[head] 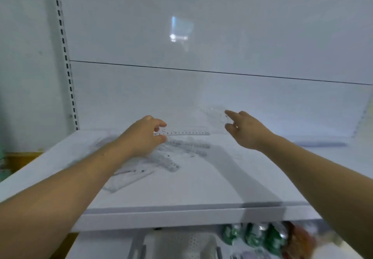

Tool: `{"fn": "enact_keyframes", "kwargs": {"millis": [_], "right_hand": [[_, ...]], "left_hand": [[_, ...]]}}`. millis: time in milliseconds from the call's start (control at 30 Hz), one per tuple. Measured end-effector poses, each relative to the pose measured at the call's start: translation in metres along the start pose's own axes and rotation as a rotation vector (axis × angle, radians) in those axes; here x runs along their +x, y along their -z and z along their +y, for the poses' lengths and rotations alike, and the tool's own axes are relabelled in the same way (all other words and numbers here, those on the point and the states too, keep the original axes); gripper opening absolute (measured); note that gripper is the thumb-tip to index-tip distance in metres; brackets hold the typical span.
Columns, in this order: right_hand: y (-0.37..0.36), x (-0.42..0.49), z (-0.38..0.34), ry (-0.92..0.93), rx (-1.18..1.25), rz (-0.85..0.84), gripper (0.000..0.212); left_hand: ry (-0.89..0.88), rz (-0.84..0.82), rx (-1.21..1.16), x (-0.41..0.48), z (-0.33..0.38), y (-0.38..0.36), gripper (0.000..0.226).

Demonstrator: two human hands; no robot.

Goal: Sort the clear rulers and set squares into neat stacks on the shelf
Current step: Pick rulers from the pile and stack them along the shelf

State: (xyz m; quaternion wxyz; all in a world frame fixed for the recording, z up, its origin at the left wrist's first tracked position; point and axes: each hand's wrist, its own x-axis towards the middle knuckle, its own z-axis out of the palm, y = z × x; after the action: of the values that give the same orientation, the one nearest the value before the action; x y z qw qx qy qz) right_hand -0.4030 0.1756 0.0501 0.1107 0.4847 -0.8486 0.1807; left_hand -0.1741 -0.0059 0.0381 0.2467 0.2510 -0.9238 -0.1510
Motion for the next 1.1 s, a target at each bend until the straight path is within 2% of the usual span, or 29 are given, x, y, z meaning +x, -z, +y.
{"fn": "enact_keyframes", "kwargs": {"millis": [133, 300, 500, 700, 900, 1100], "right_hand": [[0.035, -0.056, 0.106, -0.149, -0.013, 0.061, 0.049], [0.079, -0.133, 0.231, -0.253, -0.121, 0.027, 0.048], [0.106, -0.176, 0.328, -0.314, -0.169, -0.006, 0.048], [0.097, -0.146, 0.385, -0.305, -0.093, -0.003, 0.049], [0.076, -0.081, 0.428, -0.226, -0.077, -0.076, 0.046], [0.06, -0.025, 0.455, -0.115, -0.101, -0.223, 0.044]], "left_hand": [[-0.093, -0.059, -0.046, 0.021, 0.096, -0.064, 0.041], [-0.144, -0.148, -0.092, 0.041, 0.215, -0.152, 0.043], [-0.114, -0.212, -0.169, 0.063, 0.299, -0.22, 0.042], [-0.057, -0.237, -0.165, 0.103, 0.325, -0.254, 0.04], [0.02, -0.227, -0.096, 0.153, 0.308, -0.271, 0.038], [0.165, -0.156, -0.102, 0.173, 0.282, -0.275, 0.031]]}}
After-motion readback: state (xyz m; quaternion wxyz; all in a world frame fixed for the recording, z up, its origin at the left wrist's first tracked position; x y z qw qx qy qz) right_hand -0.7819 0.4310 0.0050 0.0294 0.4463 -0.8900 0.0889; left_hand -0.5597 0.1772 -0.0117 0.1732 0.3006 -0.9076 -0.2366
